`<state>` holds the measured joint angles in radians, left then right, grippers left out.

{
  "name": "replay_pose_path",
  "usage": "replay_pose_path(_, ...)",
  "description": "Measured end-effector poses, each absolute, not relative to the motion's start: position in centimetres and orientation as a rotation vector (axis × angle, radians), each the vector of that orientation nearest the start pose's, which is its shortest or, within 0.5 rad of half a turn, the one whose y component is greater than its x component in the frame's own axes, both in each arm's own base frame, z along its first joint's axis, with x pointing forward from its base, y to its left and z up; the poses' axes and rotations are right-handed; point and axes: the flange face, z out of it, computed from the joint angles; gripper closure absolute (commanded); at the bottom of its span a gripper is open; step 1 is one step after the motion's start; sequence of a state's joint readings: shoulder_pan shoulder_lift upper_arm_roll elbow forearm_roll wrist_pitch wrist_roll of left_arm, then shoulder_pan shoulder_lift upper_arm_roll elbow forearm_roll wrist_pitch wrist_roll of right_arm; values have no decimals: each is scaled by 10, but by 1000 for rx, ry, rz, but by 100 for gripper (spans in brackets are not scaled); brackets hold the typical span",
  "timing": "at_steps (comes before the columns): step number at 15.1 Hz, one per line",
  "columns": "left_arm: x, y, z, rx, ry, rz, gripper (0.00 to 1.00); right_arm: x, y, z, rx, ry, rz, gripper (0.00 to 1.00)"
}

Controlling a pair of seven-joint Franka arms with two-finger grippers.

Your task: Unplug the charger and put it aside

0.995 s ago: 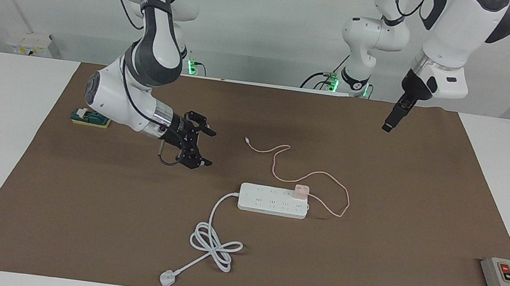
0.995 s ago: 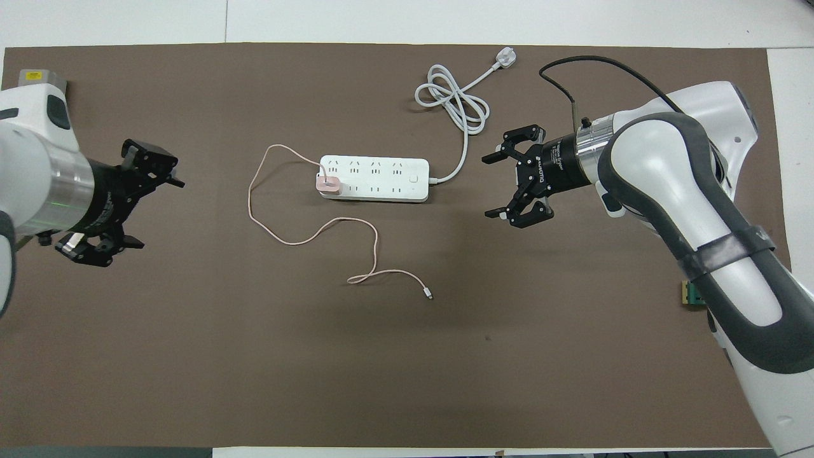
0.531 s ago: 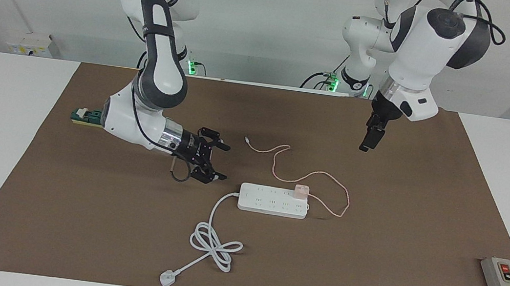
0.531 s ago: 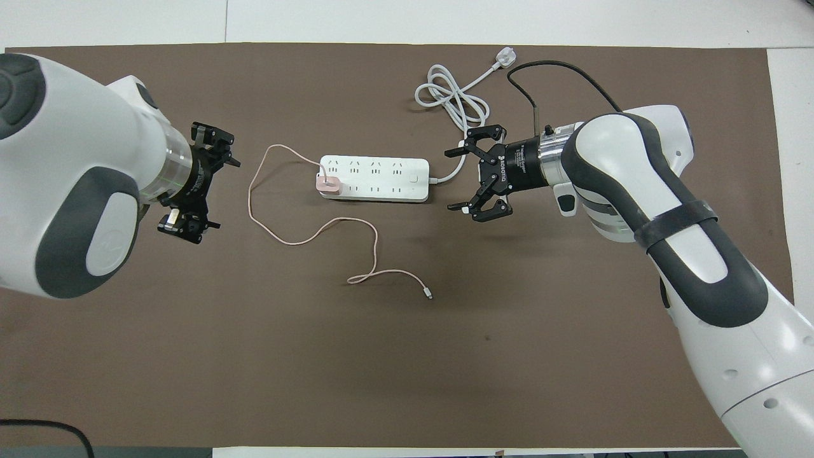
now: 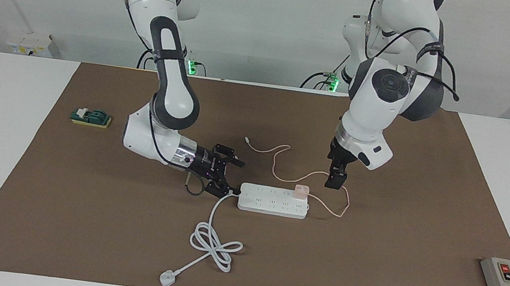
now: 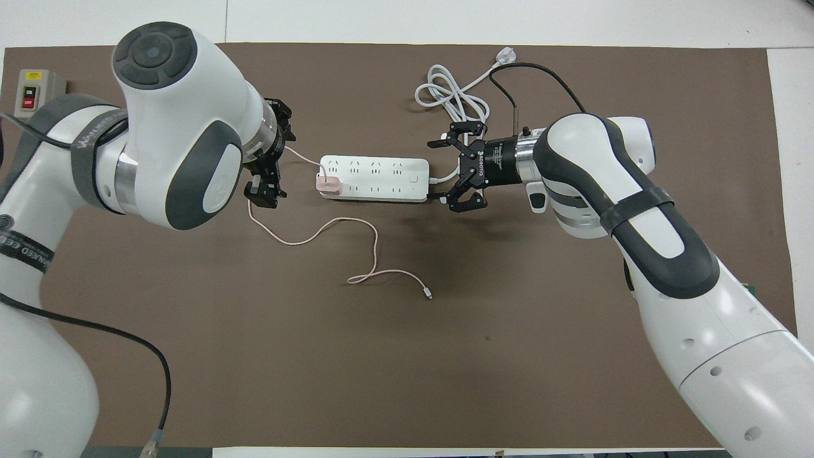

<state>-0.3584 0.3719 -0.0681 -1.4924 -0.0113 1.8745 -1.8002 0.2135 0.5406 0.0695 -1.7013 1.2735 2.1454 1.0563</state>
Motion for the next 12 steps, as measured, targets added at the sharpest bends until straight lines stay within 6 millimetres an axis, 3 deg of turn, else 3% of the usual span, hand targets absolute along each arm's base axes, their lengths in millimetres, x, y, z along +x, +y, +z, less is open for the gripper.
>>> replay_pose_path(4, 639, -306, 425, -2366, -2083, 13, 0, 658, 238, 269, -1553, 1605, 900, 0)
replay_pose_path(8, 643, -308, 415, -2333, -2113, 16, 0, 654, 251, 243, -1568, 1614, 947, 0)
replay_pose_path(12, 637, -308, 399, -2308, -2109, 28, 0, 648, 263, 237, -1596, 1589, 966, 0)
